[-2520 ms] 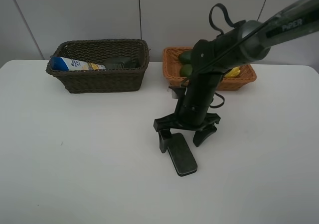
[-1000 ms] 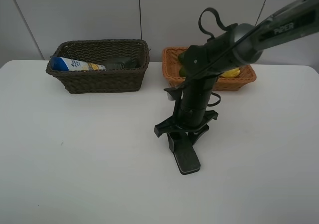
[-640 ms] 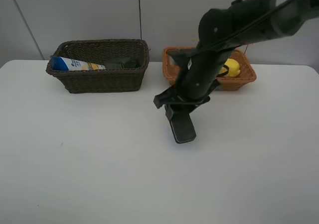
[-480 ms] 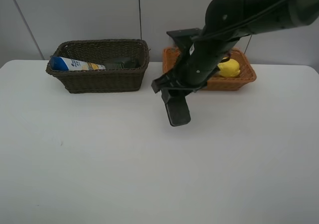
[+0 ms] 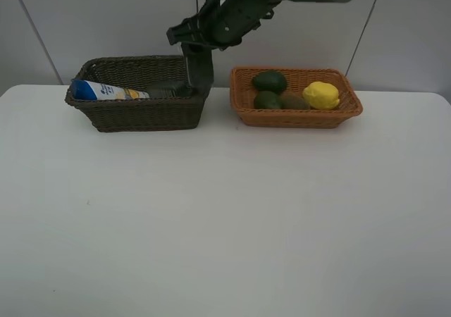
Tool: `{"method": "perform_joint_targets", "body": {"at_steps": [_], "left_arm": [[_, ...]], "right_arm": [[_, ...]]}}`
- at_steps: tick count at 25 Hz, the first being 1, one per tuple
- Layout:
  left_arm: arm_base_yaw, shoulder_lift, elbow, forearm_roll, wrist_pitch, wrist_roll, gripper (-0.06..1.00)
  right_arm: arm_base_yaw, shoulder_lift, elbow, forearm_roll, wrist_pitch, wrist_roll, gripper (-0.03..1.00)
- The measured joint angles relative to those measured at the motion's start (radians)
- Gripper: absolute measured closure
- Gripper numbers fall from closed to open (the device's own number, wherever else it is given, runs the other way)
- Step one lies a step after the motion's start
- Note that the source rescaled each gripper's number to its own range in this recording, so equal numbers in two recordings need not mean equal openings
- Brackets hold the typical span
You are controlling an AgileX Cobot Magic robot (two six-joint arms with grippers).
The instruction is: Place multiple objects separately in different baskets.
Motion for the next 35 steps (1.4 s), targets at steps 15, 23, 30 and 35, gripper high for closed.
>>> {"method": "perform_joint_targets", "body": {"at_steps": [15, 23, 30, 35], "left_arm": [[0.000, 0.000, 0.000, 0.000, 0.000, 0.000, -0.06], [0.000, 0.000, 0.000, 0.000, 0.000, 0.000, -0.06], [0.000, 0.000, 0.000, 0.000, 0.000, 0.000, -0.06], [0.000, 0.000, 0.000, 0.000, 0.000, 0.000, -0.06]], "right_arm": [[0.000, 0.216, -0.260, -0.027, -0.157, -0.001, 0.08], [-0.034, 0.185, -0.260, -0.021, -0.024, 0.001, -0.01], [-0.184, 0.080, -0.260, -0.024, 0.214, 0.002, -0.01], [-0.346, -0.007, -0.219, -0.036, 0.321, 0.002, -0.01]]}}
